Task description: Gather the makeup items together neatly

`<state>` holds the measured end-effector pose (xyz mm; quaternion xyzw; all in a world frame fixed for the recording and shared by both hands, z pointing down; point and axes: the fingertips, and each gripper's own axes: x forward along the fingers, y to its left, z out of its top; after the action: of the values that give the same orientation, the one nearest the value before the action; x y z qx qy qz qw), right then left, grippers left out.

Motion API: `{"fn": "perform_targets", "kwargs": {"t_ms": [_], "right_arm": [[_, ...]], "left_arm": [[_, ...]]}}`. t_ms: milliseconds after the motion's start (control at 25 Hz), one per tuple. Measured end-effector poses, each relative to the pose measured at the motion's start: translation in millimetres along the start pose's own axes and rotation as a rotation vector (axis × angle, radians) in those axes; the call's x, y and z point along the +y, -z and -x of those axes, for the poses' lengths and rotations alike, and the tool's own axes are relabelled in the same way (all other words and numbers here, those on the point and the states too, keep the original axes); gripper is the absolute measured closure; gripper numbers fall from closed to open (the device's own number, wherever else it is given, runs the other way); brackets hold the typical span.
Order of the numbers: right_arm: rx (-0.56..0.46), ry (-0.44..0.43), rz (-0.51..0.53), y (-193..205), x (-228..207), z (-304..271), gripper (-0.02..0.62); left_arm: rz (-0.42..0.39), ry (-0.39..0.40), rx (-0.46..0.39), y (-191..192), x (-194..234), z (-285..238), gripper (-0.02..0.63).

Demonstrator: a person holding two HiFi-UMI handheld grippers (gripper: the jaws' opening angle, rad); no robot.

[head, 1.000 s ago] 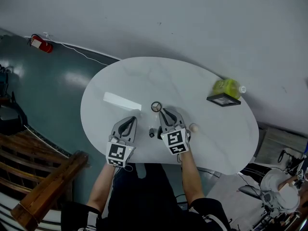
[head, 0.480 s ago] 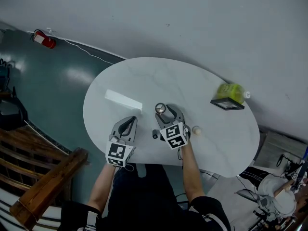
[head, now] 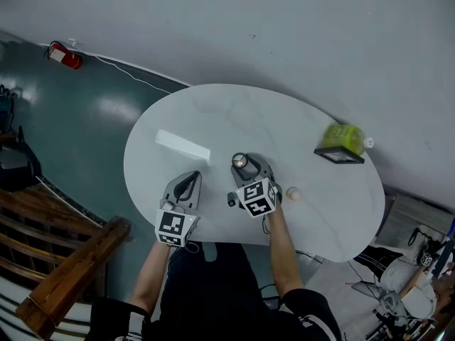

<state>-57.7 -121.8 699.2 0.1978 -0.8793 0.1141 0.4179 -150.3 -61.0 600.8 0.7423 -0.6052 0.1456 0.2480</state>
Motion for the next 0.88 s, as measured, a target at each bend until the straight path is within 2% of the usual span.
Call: {"fn": "perform_targets", "kwargs": {"t_ms": [240, 440, 880], "right_arm": [[0.012, -0.008, 0.001, 0.4, -0.4, -0.9, 0.365], [-0.018, 0.004, -0.013, -3.1, -2.5, 4.6, 0.365], [-0.089, 0.067, -0.023, -13.2, -6.5, 58.6, 0.366]], "left_arm": [[0.002, -0.006, 0.003, -1.4, 1.8, 1.2, 0.586], [-0.007, -0.001, 0.002, 0.8, 0.1, 4.4, 0.586], [-0.05, 0.024, -0.031, -14.7, -22.9, 19.8, 0.586]]}}
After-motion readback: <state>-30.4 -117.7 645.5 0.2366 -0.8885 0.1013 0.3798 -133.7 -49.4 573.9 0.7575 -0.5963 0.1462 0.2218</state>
